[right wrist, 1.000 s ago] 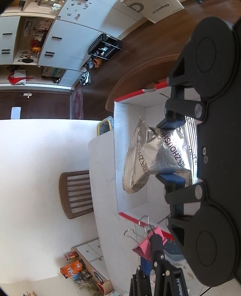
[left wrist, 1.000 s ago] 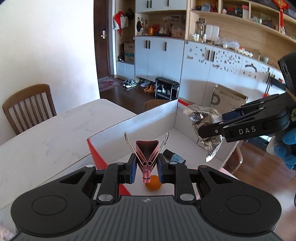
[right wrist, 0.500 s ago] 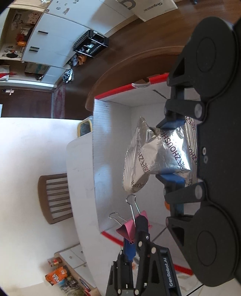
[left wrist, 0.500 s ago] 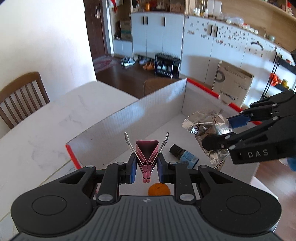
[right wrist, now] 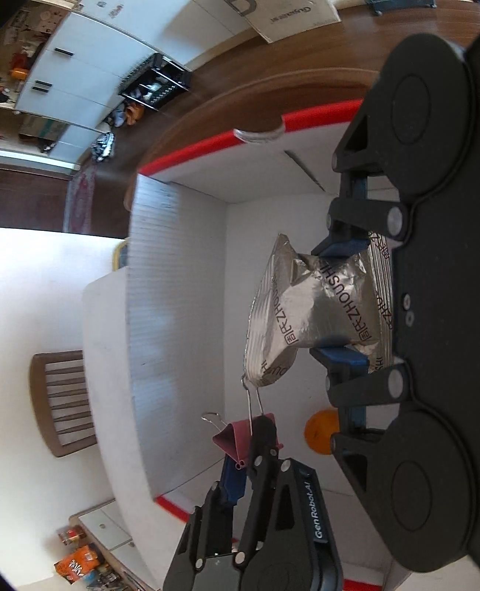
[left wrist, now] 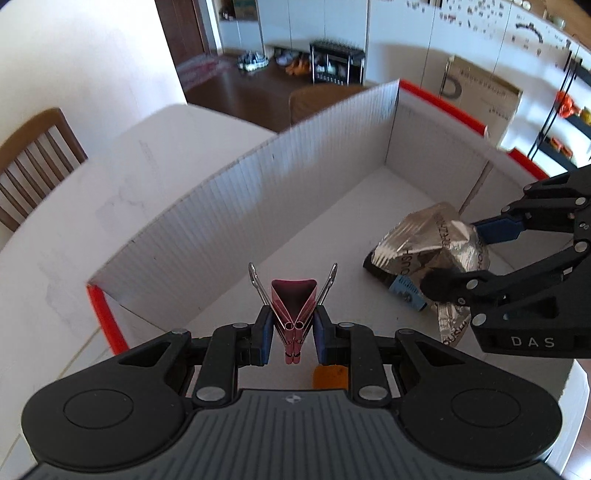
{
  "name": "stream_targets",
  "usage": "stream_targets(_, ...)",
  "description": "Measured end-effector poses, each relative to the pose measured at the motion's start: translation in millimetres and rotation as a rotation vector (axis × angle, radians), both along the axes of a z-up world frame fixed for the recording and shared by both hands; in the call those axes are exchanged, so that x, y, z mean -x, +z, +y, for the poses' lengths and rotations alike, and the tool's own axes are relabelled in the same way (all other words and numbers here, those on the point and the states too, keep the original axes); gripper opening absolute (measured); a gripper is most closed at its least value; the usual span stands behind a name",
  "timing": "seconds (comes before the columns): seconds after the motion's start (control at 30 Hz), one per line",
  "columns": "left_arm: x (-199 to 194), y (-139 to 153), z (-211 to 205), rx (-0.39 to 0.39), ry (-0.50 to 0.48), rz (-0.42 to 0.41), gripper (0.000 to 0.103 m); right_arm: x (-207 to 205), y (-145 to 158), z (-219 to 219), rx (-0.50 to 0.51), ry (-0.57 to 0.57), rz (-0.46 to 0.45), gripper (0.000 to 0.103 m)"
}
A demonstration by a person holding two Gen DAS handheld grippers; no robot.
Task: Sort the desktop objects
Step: 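Lower the foil bag with the right gripper and open it while the left gripper releases the pink clip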
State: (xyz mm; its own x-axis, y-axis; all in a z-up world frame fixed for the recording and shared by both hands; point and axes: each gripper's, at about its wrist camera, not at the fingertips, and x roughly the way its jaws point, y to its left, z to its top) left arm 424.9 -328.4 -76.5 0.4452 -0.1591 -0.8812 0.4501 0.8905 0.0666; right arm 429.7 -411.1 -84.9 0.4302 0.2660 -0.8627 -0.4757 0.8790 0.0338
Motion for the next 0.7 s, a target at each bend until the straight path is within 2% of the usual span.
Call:
stream_targets(0.33, -6, -11, -10, -0.028, -0.021, 0.092, 0.021, -2, -12, 2, 0.010, 0.017, 0.038, 0.047)
stream_targets(0.7, -6, -8, -10, -0.029, -0.031, 0.101, 0.021, -8, -13, 8, 0.014, 0.032, 0.049, 0.049)
